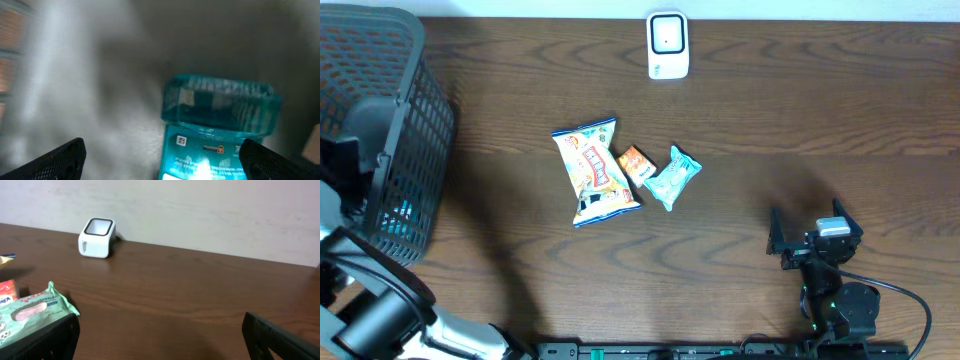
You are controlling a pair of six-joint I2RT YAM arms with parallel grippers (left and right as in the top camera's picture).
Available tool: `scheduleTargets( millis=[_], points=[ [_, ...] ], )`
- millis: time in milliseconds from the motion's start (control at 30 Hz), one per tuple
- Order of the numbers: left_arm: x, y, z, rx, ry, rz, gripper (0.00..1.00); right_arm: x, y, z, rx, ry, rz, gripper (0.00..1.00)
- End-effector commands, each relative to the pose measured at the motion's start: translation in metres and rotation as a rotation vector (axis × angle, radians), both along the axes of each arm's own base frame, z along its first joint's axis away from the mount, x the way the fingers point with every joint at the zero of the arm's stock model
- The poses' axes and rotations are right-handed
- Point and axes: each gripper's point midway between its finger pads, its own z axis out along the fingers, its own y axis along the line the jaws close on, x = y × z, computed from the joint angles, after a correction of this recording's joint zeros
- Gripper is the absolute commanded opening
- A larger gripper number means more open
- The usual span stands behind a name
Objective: Scan the item barcode
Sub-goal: 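Reach the left gripper into the basket and grasp the teal mouthwash bottle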
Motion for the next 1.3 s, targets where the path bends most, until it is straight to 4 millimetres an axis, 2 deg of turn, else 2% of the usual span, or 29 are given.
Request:
scheduleTargets(
  millis=[0, 200, 333, 400, 433, 467, 500, 533, 700, 733, 833, 900, 1133, 1267],
  points=[
    [-0.002, -0.017, -0.025, -0.047, 0.058, -0.101, 0.98, 0.000, 0.000, -0.001, 0.012, 0.002, 0.000, 0.99],
    [0.001, -0.041, -0.043, -0.073, 0.128, -0.229, 0.98, 0.000, 0.000, -0.001, 0.012, 0.002, 0.000, 0.99],
    [-0.002, -0.048, -0.051, -0.080, 0.171, -0.245, 0.99, 0.000, 0.000, -0.001, 0.012, 0.002, 0.000, 0.99],
    [-0.004, -0.048, -0.052, -0.084, 0.175, -0.244, 0.87, 0.000, 0.000, -0.001, 0.012, 0.002, 0.000, 0.99],
    [-0.005, -0.048, -0.052, -0.087, 0.178, -0.241, 0.85, 0.000, 0.000, -0.001, 0.012, 0.002, 0.000, 0.99],
    [-0.006, -0.049, -0.053, -0.091, 0.180, -0.238, 0.86, 0.000, 0.000, 0.000, 0.012, 0.001, 0.000, 0.99],
    [-0.007, -0.048, -0.053, -0.097, 0.179, -0.214, 0.94, 0.000, 0.000, -0.001, 0.012, 0.002, 0.000, 0.99],
    [-0.008, -0.047, -0.053, -0.101, 0.178, -0.196, 0.97, 0.000, 0.000, -0.001, 0.012, 0.002, 0.000, 0.99],
    [-0.011, -0.047, -0.054, -0.108, 0.182, -0.185, 0.97, 0.000, 0.000, -0.001, 0.012, 0.002, 0.000, 0.99],
    [-0.010, -0.046, -0.054, -0.106, 0.180, -0.185, 0.93, 0.000, 0.000, -0.001, 0.012, 0.002, 0.000, 0.99],
    [-0.009, -0.045, -0.054, -0.100, 0.174, -0.185, 0.74, 0.000, 0.000, -0.001, 0.012, 0.002, 0.000, 0.99],
    [-0.008, -0.045, -0.054, -0.100, 0.174, -0.184, 0.68, 0.000, 0.000, -0.001, 0.012, 0.002, 0.000, 0.99],
    [-0.002, -0.042, -0.052, -0.092, 0.147, -0.172, 0.66, 0.000, 0.000, -0.001, 0.012, 0.002, 0.000, 0.99],
    [0.011, -0.032, -0.037, -0.063, 0.107, -0.137, 0.62, 0.000, 0.000, -0.001, 0.012, 0.002, 0.000, 0.99]
  ],
)
